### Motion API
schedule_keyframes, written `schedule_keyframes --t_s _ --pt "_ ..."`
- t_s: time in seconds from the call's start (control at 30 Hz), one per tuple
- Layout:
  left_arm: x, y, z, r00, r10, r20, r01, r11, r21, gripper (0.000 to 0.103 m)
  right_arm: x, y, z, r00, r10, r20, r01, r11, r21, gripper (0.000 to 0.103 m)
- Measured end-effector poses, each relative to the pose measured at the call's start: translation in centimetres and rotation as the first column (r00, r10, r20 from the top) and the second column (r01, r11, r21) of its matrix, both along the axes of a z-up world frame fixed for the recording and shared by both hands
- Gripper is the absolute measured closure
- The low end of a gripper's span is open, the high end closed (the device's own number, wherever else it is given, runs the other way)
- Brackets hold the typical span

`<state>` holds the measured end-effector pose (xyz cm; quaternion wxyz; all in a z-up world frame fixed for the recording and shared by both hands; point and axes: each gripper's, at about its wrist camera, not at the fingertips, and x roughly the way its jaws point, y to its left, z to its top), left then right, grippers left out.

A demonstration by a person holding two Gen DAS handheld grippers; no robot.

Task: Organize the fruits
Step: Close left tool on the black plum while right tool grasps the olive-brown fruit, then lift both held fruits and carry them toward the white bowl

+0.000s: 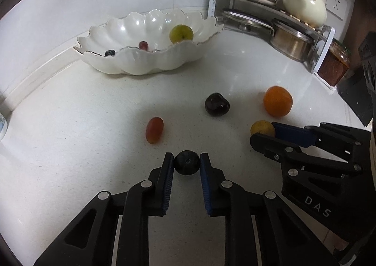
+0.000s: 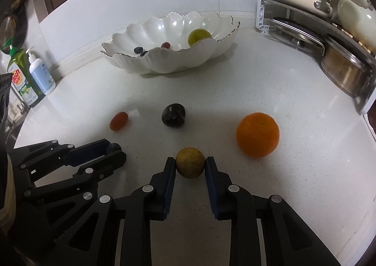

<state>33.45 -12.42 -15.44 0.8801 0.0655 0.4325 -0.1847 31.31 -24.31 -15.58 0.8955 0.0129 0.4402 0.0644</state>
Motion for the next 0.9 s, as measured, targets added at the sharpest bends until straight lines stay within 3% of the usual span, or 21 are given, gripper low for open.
schedule_keyframes --t_s 0.9 --pt "-0.2 3.7 8.4 0.979 0.061 0.197 -0.046 0.996 -0.079 0.080 -0.5 3.0 7.5 0.981 0.003 0.194 -0.004 1.000 0.003 0.076"
